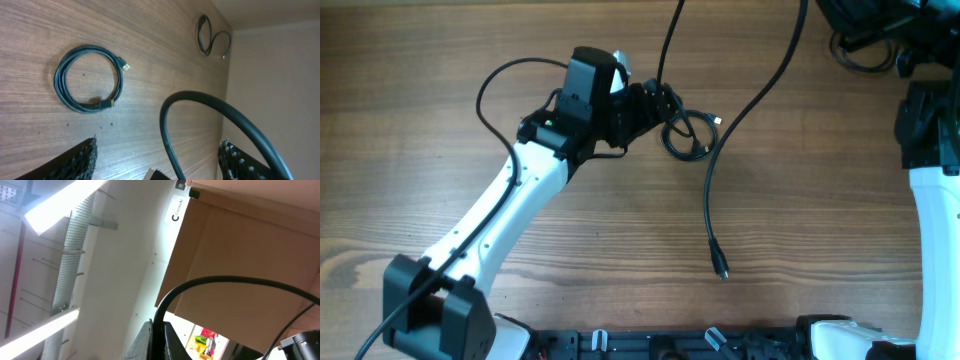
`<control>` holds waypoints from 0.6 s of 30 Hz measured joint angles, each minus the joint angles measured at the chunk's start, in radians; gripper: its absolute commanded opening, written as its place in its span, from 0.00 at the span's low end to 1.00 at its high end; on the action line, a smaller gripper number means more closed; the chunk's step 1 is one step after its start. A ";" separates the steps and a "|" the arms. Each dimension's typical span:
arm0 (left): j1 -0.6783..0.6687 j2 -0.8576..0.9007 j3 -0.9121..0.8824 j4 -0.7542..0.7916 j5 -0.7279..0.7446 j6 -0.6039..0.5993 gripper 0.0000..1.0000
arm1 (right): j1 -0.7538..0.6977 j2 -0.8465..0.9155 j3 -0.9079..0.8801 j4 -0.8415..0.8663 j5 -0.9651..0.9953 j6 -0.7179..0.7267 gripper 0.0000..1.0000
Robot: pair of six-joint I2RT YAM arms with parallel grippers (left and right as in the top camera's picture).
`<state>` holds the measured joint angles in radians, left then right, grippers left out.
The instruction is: Untangle cables
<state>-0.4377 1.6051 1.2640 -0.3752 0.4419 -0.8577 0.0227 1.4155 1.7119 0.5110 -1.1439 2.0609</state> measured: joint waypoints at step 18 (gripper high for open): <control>0.220 0.006 0.001 -0.281 -0.157 -0.068 0.04 | 0.000 0.000 0.000 -0.006 -0.056 -0.032 0.04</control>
<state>-0.2176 1.6112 1.2648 -0.6559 0.2848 -0.9260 0.0227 1.4155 1.7119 0.5045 -1.1995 2.0289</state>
